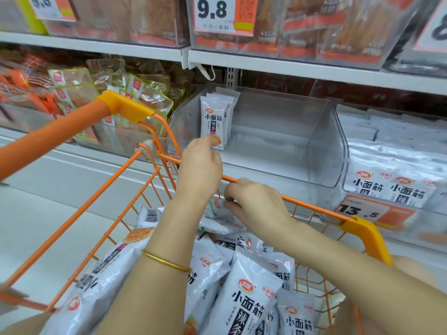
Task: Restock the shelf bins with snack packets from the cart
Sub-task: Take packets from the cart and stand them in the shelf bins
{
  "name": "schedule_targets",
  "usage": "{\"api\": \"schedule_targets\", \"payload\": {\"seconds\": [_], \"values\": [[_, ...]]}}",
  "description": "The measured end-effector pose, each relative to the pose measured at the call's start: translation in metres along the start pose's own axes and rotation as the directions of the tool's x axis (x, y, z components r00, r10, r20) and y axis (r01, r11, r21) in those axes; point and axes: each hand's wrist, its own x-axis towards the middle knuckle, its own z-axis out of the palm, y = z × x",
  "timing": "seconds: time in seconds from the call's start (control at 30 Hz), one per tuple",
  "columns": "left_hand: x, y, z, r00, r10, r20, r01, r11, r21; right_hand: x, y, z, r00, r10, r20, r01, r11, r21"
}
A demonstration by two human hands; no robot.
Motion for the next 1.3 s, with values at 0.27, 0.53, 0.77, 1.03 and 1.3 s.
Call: {"api": "schedule_targets", "payload": {"seconds": [0.27,0.53,0.77,1.03,1.3], "values": [[-0.002,0.021,-0.013,0.993,0.103,-0.055,-0.116,0.887,-0.447,0.013,0.019,-0.070,0.915,0.349,-0.203,-0.157,0.771,0.617],[-0.016,0.033,-0.013,0.908,0.334,0.252,-0.155,0.829,-0.538,0.034,0.028,-0.094,0.893,0.422,0.154,-0.182,0.027,0.983],[-0.008,0.025,-0.007,0.968,-0.056,0.246,0.230,0.597,-0.768,0.050,0.036,-0.072,0.910,0.402,0.105,-0.232,0.283,0.931],[0.009,0.008,-0.008,0.969,-0.156,0.189,0.245,0.652,-0.718,0.062,0.043,-0.059,0.932,0.009,0.363,-0.355,0.226,0.907],[0.000,-0.017,0.011,0.959,0.051,0.278,-0.162,0.905,0.394,0.143,0.067,-0.018,0.850,0.481,0.214,-0.374,0.264,0.889]]}}
